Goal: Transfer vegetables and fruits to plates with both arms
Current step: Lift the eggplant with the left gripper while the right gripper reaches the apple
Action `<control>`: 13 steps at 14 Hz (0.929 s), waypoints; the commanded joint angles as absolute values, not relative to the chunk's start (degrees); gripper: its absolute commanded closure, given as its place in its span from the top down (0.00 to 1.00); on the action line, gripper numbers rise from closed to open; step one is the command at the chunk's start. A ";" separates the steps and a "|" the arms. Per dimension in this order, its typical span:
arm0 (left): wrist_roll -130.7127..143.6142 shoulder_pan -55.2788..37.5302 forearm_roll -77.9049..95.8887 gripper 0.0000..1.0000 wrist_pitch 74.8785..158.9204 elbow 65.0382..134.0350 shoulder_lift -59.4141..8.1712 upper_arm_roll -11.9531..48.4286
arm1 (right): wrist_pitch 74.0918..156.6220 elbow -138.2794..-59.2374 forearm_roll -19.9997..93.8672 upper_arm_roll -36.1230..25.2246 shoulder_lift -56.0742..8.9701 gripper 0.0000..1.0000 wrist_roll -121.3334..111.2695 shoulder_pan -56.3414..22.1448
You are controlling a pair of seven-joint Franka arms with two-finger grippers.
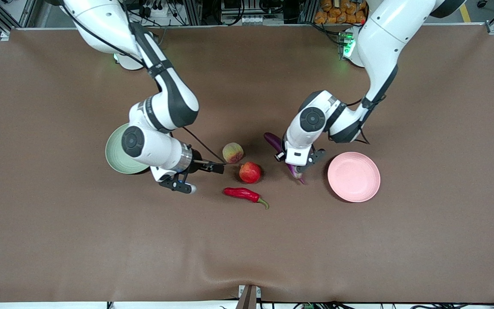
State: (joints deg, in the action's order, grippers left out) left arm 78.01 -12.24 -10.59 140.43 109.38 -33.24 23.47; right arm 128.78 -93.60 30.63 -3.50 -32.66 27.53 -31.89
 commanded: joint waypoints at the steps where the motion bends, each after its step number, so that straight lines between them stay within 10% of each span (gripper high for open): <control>1: 75.34 -8.71 -12.04 0.00 131.96 106.89 -28.13 23.73 | 128.94 -91.41 31.99 -4.04 -34.80 1.00 27.95 -33.91; 13: 33.77 13.27 -12.04 0.00 125.07 104.24 -28.65 23.64 | 136.13 -79.72 19.95 -4.22 -47.37 1.00 16.97 -42.62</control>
